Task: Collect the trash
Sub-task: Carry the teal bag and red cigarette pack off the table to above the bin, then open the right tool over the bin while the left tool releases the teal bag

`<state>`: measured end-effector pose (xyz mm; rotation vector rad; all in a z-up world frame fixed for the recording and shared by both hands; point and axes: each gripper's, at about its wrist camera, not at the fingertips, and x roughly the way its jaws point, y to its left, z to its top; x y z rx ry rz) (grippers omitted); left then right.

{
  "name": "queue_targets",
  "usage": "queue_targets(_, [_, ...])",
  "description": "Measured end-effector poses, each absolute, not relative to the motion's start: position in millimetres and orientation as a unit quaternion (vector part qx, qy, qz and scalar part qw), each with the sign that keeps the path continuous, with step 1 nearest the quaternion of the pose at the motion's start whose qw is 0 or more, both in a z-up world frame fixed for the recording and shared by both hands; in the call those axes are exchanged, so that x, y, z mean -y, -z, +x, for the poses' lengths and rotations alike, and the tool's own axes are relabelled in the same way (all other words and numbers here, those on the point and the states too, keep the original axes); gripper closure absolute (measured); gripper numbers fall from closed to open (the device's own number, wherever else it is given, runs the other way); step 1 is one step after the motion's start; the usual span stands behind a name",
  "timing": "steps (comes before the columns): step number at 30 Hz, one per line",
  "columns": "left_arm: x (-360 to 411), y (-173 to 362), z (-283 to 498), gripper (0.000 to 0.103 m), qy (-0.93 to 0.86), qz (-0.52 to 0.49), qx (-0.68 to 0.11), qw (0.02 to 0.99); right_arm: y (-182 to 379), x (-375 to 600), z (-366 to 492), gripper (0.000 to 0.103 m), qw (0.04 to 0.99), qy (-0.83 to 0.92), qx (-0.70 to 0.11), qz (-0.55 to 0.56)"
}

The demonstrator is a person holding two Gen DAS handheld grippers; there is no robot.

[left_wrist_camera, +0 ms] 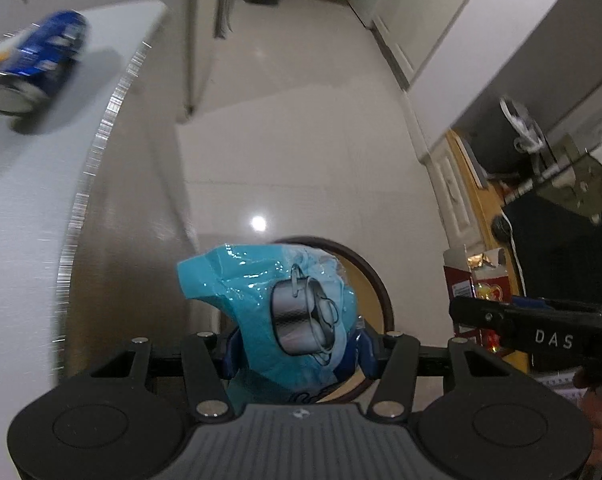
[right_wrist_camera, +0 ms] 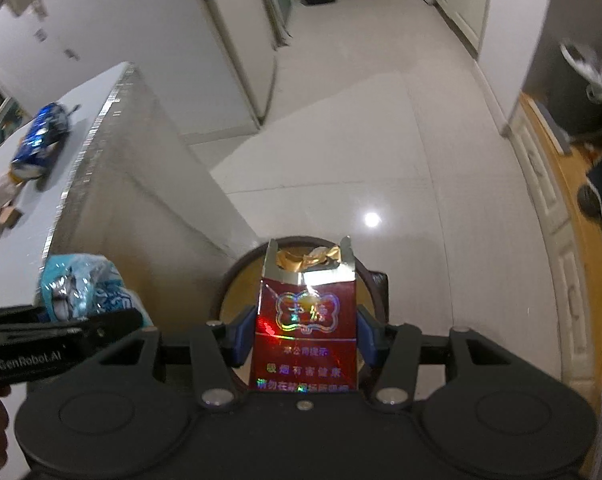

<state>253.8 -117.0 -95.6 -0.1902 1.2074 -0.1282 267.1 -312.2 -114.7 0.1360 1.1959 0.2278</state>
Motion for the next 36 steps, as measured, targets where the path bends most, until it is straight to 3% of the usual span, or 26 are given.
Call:
queue_targets(24, [146.4, 259.9, 302.5, 0.044, 0.109, -0.079, -0.666, 0.734, 241.8, 314.8, 316.8, 0.051, 0.755, -0.102, -0.644, 0.073])
queue_targets(32, [143.8, 291.0, 308.3, 0.020, 0.108, -0.059, -0.678, 0.725, 262.2, 306.6, 326.6, 0.051, 0.748, -0.122, -0.650, 0.053])
queue_targets(36, [136.7, 297.1, 305.8, 0.013, 0.108, -0.058, -0.680, 0.723, 269.0, 303.2, 332.5, 0.050, 0.744, -0.133, -0.654, 0.044])
